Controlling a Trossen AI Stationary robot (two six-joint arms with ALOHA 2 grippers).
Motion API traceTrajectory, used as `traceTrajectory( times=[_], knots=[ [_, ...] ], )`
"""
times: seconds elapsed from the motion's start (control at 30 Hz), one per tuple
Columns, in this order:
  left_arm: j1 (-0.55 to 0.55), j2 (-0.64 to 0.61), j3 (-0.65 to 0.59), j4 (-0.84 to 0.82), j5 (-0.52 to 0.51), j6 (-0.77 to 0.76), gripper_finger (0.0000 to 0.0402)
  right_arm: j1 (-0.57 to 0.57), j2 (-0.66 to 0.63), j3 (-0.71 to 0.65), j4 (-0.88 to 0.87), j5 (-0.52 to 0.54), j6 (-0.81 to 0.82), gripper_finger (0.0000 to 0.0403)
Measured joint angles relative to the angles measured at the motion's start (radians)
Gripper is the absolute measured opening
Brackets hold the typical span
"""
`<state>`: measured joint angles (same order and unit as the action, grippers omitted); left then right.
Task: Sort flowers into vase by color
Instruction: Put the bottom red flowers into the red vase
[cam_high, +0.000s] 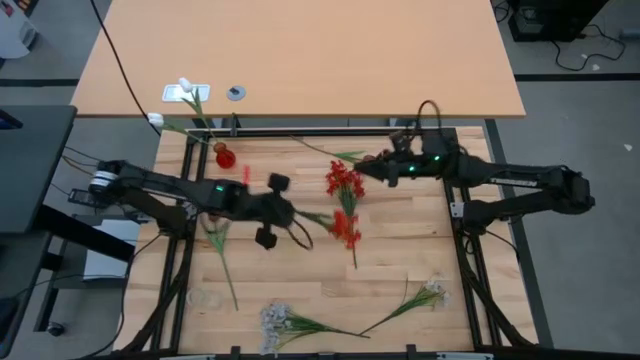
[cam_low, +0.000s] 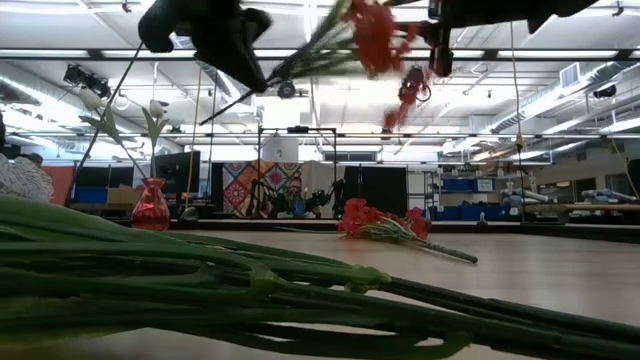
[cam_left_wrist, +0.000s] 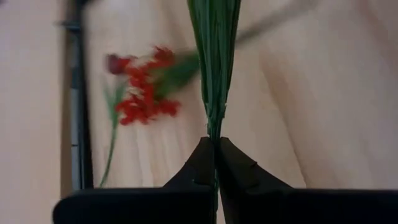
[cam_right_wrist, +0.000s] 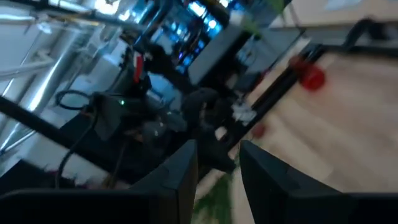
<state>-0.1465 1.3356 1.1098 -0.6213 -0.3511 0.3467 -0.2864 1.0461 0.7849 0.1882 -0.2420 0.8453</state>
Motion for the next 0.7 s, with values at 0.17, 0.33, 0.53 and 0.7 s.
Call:
traceTrajectory(
  times=[0.17, 0.33, 0.53, 0.7],
  knots=[
    [0.057, -0.23, -0.242, 0.345, -0.002, -0.201, 0.0004, -0.058, -0.026, 0.0, -0.031, -0.013, -0.027, 0.0128],
    [0.117, -0.359, -0.468, 0.627, -0.082, -0.483, 0.0005, -0.078, 0.015, 0.0, -0.033, -0.026, -0.079, 0.0128],
    [0.207, -0.431, -0.644, 0.818, -0.185, -0.706, 0.001, -0.069, 0.067, 0.0, -0.016, -0.012, -0.066, 0.0128],
    [0.375, -0.492, -0.732, 0.972, -0.171, -0.693, 0.0009, -0.071, 0.081, -0.001, -0.007, 0.034, -0.036, 0.0128]
  ],
)
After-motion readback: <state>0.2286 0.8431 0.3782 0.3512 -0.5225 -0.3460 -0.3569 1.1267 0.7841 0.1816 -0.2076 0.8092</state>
